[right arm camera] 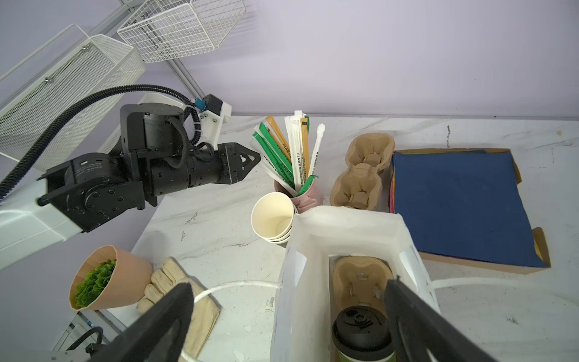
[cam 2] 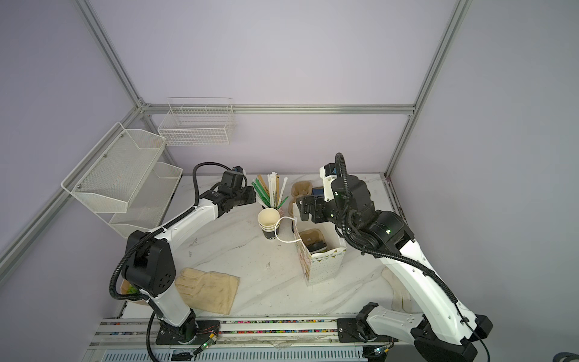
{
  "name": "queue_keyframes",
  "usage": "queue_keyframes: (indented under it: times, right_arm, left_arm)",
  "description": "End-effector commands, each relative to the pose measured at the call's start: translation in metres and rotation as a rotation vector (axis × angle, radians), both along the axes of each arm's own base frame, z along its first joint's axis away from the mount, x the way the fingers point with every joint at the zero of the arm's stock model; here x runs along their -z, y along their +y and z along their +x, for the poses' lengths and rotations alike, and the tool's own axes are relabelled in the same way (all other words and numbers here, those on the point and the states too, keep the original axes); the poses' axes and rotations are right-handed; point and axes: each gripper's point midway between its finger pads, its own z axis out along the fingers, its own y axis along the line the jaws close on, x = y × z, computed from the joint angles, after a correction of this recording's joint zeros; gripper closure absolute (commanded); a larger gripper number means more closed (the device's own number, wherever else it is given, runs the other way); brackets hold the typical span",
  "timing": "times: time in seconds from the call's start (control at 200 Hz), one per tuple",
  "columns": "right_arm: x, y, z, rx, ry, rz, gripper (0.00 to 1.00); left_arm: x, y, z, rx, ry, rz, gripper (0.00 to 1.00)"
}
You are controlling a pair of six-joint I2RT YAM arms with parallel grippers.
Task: Pack a coffee takeout order
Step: Pick up the straw from the storage cup.
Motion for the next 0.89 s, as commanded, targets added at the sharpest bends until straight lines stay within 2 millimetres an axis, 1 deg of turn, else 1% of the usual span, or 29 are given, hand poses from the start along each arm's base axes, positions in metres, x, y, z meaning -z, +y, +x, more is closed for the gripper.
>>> queue_keyframes:
  times: [0.0,0.235,0.325,0.44,0.61,0.71,0.81,0.89]
  right_arm:
    - [-0.009,0.002,0.0,-0.016,-0.039,0.013,0.03]
    - [-0.007,0.002,0.0,-0.02,-0.04,0.009,0.03]
    - [-0.007,0.002,0.0,-0.02,-0.041,0.009,0.03]
    - [-0.008,0.002,0.0,-0.021,-0.041,0.011,0.03]
    - [-0.009,0.001,0.0,-0.014,-0.046,0.011,0.03]
    - [-0.01,0.0,-0.001,-0.014,-0.048,0.013,0.02]
    - [-0.009,0.0,0.001,-0.004,-0.051,0.01,0.03]
    - [-0.013,-0.001,0.001,-0.002,-0.062,0.017,0.02]
  left_arm:
    - [-0.049,-0.004,0.018,-0.013,-0.118,-0.058,0.76]
    - [-0.046,-0.003,0.017,-0.012,-0.114,-0.046,0.78]
    - [-0.045,-0.003,0.017,-0.012,-0.111,-0.048,0.83]
    - [-0.055,-0.003,0.016,-0.01,-0.132,-0.06,0.86]
    - [-0.072,-0.002,0.011,-0.007,-0.163,-0.075,0.93]
    - [-0.08,-0.001,0.007,-0.006,-0.179,-0.082,1.0]
    - [-0.091,0.0,0.003,-0.001,-0.204,-0.096,1.0]
    - [-0.101,0.0,0.0,0.002,-0.222,-0.105,1.0]
